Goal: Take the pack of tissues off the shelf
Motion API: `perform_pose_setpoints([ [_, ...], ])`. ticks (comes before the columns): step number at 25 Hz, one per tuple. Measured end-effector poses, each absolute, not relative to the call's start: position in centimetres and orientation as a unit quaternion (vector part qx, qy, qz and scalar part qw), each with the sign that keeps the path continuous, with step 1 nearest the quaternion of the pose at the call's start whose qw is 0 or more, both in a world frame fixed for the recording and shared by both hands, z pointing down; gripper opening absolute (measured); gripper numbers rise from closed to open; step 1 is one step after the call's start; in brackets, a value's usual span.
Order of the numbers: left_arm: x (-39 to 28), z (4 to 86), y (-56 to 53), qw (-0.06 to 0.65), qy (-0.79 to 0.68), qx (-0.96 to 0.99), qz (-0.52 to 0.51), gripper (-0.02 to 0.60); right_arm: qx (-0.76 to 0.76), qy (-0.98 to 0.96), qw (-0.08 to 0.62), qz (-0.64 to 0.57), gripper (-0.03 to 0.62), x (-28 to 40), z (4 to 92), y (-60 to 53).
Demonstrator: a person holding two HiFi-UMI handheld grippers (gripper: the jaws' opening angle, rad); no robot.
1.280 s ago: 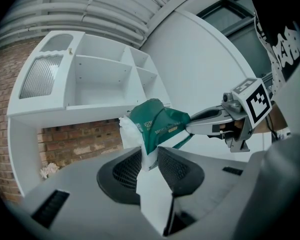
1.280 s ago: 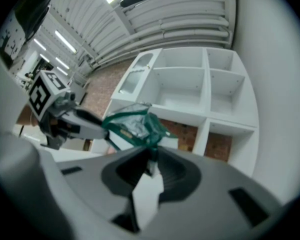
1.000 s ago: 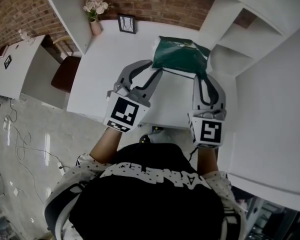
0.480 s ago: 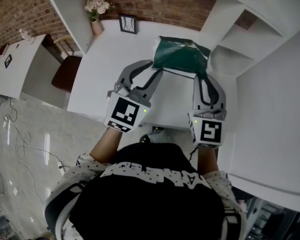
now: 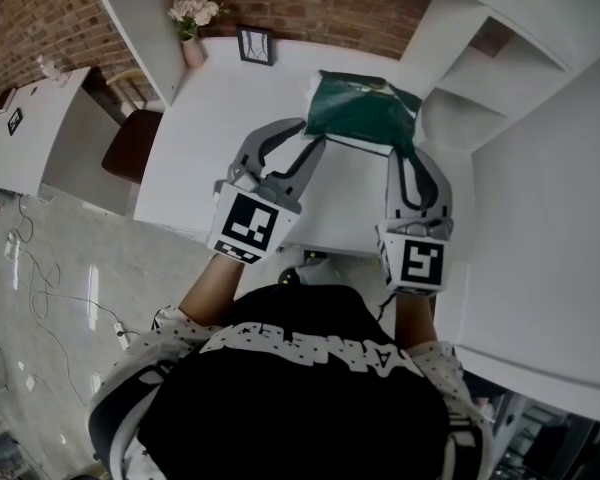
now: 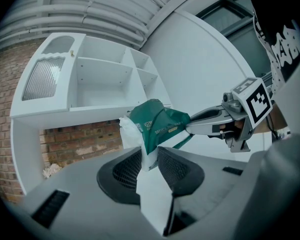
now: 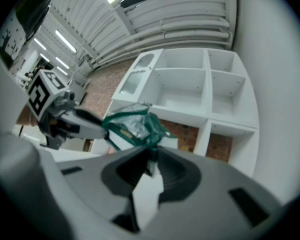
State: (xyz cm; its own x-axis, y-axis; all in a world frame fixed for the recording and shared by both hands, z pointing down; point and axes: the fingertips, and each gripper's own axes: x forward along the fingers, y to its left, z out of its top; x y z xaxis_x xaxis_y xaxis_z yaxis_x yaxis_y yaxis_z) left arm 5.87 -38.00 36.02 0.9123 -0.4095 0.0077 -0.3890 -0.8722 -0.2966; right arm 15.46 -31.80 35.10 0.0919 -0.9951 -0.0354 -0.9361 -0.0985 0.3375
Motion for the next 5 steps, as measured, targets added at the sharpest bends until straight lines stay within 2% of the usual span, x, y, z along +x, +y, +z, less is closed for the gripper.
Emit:
perform_pose_setpoints([
  [5,5.8,35.96,-38.0,0.146,0.207,-0.967,-0.035,0.129,0.73,-0.661,0.115,-0.128,0.081,15.41,35.07,-31.79],
])
